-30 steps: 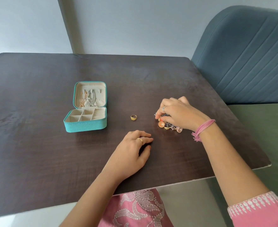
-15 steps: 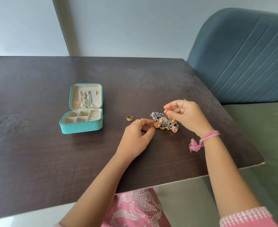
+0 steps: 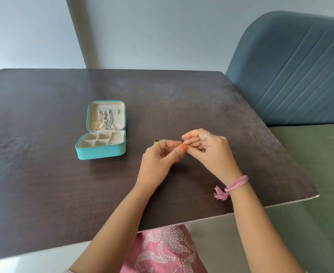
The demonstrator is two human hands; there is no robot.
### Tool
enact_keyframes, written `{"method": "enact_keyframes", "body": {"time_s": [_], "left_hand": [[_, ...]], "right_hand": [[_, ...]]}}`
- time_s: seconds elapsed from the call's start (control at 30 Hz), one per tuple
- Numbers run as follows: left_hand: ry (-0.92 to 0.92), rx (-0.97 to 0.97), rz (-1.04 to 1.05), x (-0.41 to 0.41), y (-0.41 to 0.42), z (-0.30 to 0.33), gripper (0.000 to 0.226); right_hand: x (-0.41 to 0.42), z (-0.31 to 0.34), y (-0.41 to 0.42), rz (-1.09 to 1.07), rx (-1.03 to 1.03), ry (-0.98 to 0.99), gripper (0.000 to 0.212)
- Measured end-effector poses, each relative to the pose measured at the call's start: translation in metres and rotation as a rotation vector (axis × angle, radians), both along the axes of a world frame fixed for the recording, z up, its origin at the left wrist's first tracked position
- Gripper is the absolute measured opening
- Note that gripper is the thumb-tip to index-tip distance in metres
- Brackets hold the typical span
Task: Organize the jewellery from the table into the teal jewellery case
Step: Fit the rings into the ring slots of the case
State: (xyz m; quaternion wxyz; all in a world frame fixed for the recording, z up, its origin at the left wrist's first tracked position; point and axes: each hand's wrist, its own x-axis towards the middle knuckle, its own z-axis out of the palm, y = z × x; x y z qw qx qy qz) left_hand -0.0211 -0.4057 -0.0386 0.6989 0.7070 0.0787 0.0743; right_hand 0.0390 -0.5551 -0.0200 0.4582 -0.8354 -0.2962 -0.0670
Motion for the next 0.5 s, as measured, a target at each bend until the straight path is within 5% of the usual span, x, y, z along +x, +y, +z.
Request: {"method": "enact_keyframes", "body": {"time_s": [0.17,0.33,0.5], "left_hand": [[0.038,0.029,0.021,-0.005,0.009,-0.004,0.012],[0.001,0.531,0.183,-0.019,0.024,-0.005,0.004],[-0.006,0.738,0.225,-0.02,0.036,-0.014,0.012]], "right_hand": [[-0.006,-0.006,0.002,0.047,-0.031,-0.01,0.024],[-0.004,-0.009,-0.018,-0.067,0.031,0.068,0.018],[0.01,-0.016,-0.049,-0.258,0.03,0.05,0.016]]}}
